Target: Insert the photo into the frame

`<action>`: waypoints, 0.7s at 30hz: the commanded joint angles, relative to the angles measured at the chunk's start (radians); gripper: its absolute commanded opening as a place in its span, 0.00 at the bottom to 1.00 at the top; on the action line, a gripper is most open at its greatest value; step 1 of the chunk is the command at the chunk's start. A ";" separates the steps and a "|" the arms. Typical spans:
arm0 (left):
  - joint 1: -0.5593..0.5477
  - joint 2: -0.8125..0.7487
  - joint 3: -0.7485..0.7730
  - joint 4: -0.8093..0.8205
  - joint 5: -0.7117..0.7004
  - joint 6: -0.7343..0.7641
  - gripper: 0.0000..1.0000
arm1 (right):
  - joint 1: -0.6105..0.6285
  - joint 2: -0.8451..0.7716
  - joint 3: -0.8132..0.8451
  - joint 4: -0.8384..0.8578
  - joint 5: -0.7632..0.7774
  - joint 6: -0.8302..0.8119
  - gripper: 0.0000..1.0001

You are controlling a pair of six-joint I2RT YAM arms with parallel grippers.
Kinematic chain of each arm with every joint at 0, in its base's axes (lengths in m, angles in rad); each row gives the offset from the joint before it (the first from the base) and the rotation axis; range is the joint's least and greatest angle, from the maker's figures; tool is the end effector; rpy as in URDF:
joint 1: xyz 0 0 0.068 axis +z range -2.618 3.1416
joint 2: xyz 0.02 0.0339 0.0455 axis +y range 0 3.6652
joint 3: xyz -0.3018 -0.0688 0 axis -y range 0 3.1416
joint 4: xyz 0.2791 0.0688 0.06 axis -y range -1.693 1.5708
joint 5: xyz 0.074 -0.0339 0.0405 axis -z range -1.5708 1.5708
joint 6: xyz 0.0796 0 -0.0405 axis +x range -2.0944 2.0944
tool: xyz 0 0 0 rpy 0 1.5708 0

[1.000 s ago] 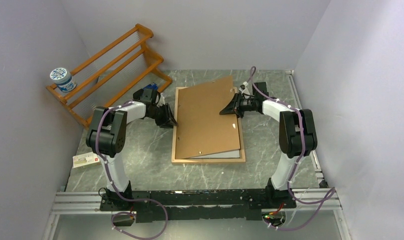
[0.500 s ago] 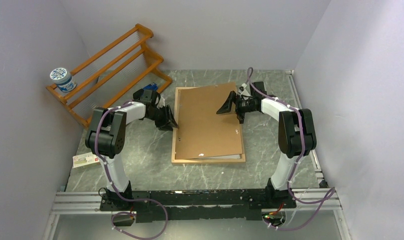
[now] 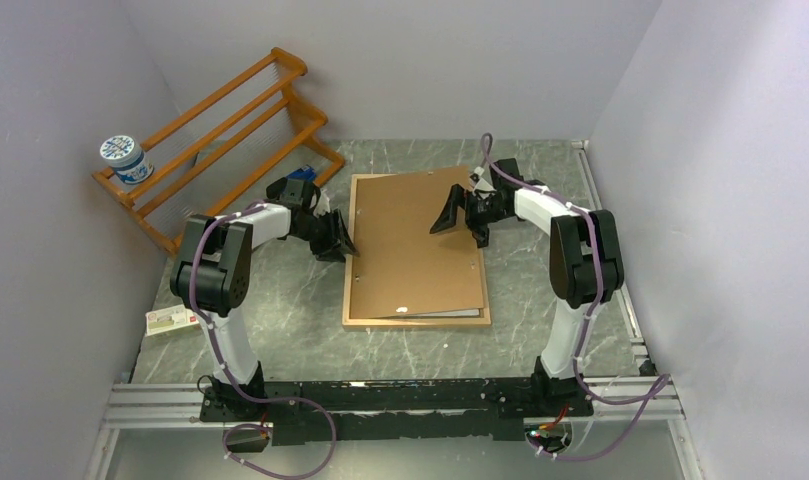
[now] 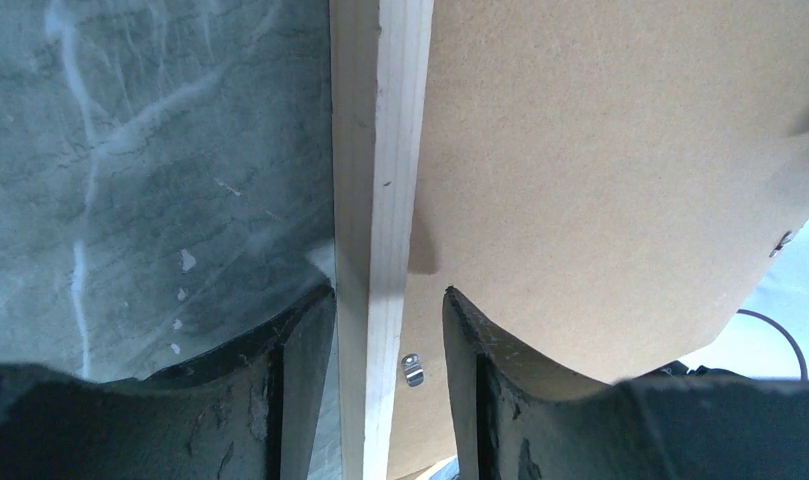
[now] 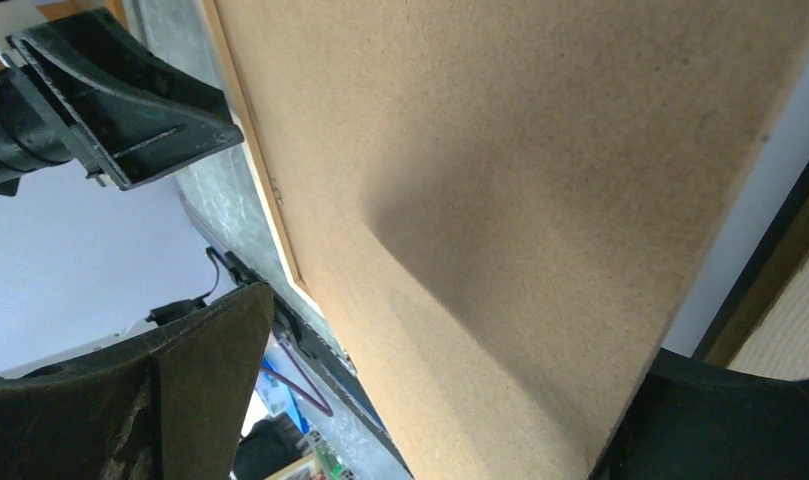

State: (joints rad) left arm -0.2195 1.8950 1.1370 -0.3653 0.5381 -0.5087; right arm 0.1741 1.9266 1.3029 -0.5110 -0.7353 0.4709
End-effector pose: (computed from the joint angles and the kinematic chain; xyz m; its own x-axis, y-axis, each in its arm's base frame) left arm 0.4027 -0.1316 0.1229 -0.9650 -0.2132 -0.1529 -0.0762 0.7854 -0.6143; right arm 0.4270 0.1293 0.1615 -0.9804 0.1692 -0.1006 0.0418 0.6784 0.7335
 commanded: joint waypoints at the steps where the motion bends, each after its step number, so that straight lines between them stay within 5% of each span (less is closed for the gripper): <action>1: 0.007 0.011 0.003 -0.043 -0.012 0.020 0.51 | 0.013 0.002 0.064 -0.039 0.025 -0.023 0.96; 21: 0.006 -0.052 -0.038 -0.042 -0.103 -0.026 0.77 | 0.065 0.054 0.300 -0.408 0.668 -0.091 0.99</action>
State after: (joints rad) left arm -0.2180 1.8668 1.1267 -0.3668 0.5293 -0.5434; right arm 0.2401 1.9835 1.5547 -0.8478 -0.2241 0.4019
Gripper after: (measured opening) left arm 0.755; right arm 0.991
